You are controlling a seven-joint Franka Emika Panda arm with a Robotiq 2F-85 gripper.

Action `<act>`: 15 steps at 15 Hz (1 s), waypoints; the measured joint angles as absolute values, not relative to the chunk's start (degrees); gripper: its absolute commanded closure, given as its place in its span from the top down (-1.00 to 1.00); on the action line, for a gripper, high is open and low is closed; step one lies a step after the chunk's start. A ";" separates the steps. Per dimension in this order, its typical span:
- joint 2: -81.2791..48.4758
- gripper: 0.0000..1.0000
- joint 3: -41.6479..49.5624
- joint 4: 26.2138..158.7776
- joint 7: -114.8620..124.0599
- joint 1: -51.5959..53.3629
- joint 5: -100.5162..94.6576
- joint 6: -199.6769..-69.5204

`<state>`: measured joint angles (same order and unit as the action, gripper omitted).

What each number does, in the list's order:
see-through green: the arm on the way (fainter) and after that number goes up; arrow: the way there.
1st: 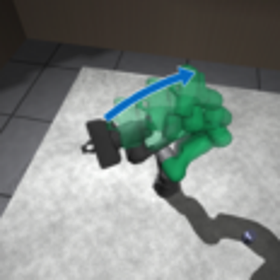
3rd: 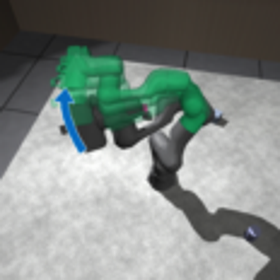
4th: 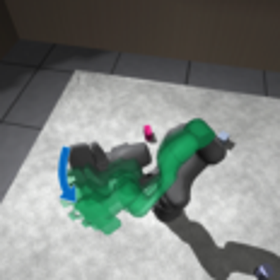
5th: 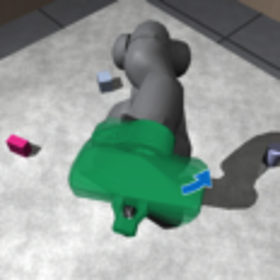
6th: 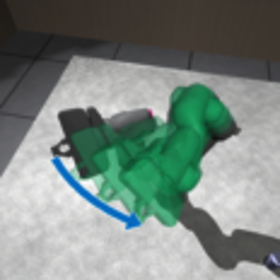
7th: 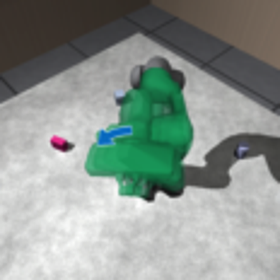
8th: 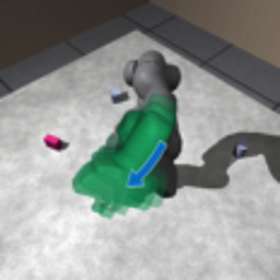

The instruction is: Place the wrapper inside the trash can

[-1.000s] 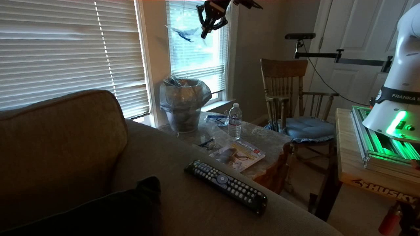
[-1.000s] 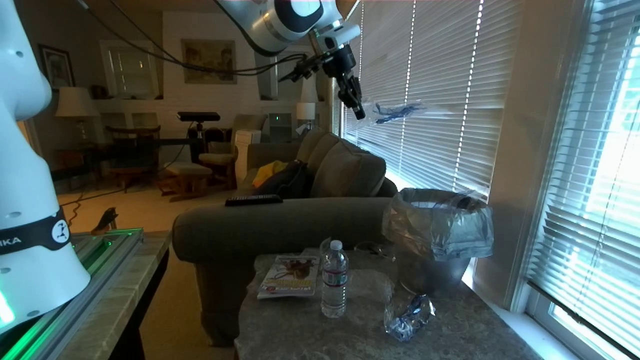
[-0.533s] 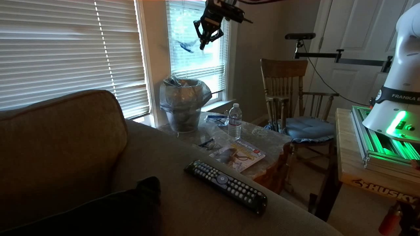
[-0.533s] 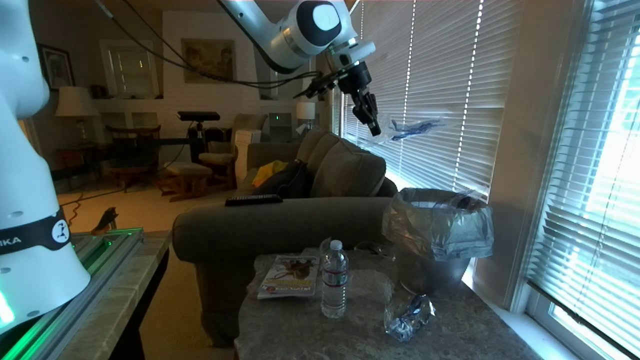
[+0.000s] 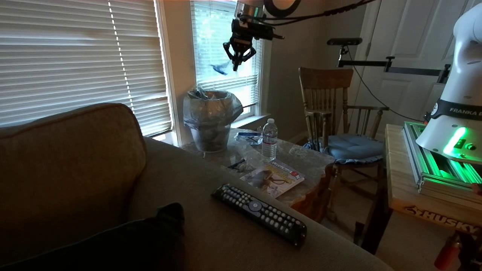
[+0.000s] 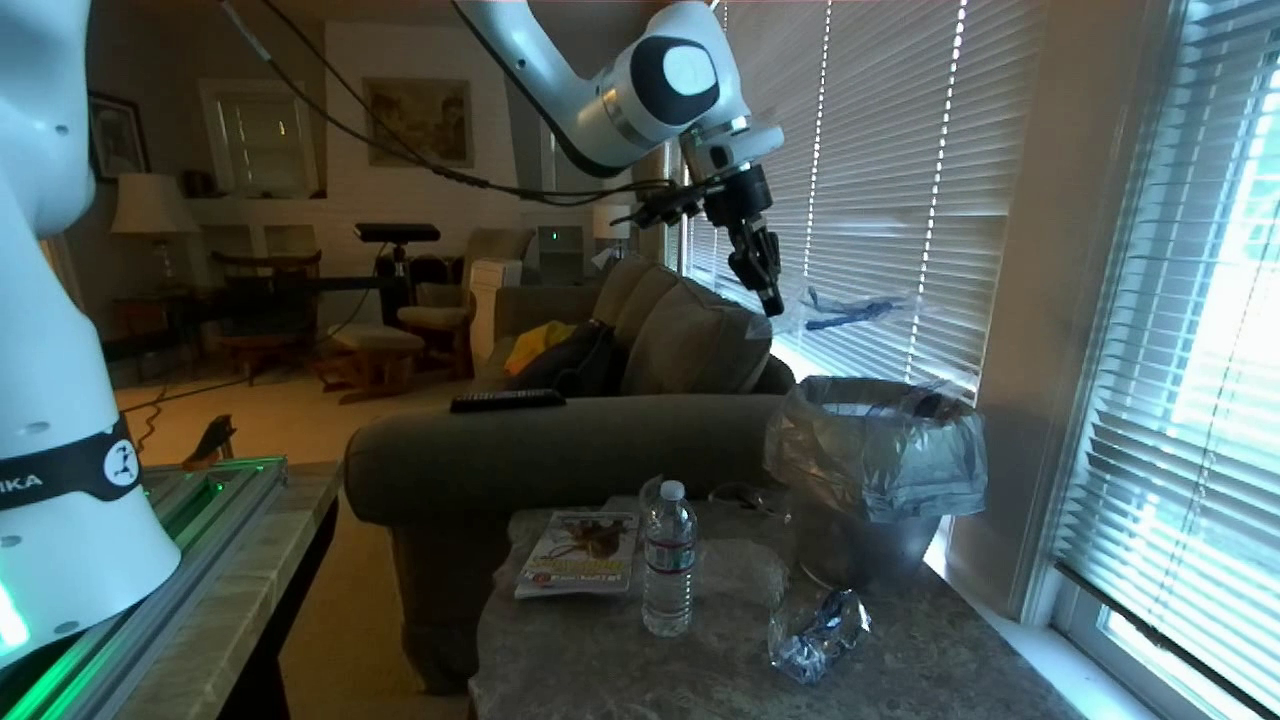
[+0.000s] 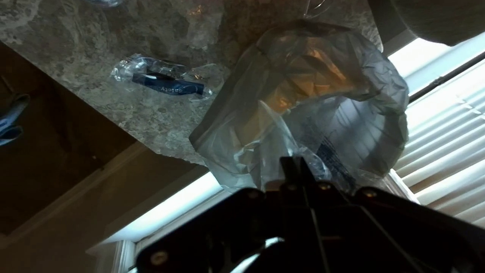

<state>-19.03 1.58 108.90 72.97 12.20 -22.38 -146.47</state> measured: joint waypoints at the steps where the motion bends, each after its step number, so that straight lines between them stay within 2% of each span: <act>1: -20.07 -1.00 2.00 108.01 72.97 12.21 -22.37 -146.04; 15: -33.44 -1.00 3.92 95.15 72.30 12.48 -19.19 -144.84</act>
